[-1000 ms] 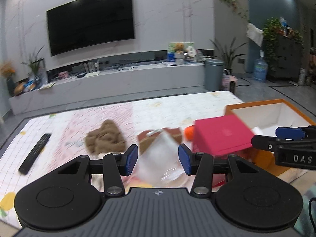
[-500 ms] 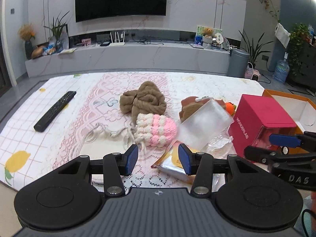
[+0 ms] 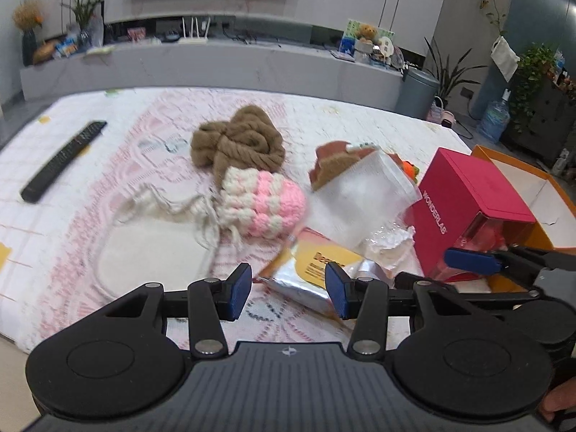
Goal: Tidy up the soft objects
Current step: 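Grasp the white cloth bag with the left tool while the right tool grasps the Deeyeo packet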
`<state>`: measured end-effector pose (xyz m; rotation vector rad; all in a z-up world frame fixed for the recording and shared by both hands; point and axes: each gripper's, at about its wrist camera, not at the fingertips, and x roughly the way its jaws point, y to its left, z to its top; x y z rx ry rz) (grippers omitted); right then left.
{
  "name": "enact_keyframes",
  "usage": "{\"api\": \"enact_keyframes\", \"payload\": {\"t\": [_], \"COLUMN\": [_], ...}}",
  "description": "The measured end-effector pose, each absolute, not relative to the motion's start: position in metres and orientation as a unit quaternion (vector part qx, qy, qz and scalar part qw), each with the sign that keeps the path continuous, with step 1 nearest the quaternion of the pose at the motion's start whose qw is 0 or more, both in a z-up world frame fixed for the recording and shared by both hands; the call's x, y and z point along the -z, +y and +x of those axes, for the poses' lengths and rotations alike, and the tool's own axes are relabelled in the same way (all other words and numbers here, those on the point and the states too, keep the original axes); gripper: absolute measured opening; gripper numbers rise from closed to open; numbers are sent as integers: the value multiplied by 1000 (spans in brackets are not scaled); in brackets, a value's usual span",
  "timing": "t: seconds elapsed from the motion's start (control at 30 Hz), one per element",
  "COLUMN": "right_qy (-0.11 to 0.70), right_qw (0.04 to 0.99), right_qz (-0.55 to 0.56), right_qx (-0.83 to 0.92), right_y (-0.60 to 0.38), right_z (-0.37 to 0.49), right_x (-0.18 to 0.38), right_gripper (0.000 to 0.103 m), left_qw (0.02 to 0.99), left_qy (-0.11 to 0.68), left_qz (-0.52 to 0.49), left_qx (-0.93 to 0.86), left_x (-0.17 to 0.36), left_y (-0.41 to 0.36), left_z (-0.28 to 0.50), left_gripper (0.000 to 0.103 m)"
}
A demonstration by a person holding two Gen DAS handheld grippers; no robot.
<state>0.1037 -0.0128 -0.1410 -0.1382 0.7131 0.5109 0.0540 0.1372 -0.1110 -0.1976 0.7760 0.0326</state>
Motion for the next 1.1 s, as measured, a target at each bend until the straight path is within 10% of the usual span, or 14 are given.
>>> {"api": "enact_keyframes", "payload": {"t": [0.77,0.93,1.1], "right_qy": [375,381,374], "right_qw": [849,843,842], "right_qz": [-155,-158,-135], "right_qx": [-339,-344,-365], "right_y": [58,64,70], "right_z": [142,140,131], "right_x": [185,181,163], "right_gripper": [74,50,48], "left_qw": [881,881,872], "left_qy": [456,460,473], "left_qz": [-81,-39,-54], "left_qx": [-92,-102,-114], "left_x": [115,111,126], "left_y": [190,211,248], "left_z": [70,77,88], "left_gripper": [54,66,71]}}
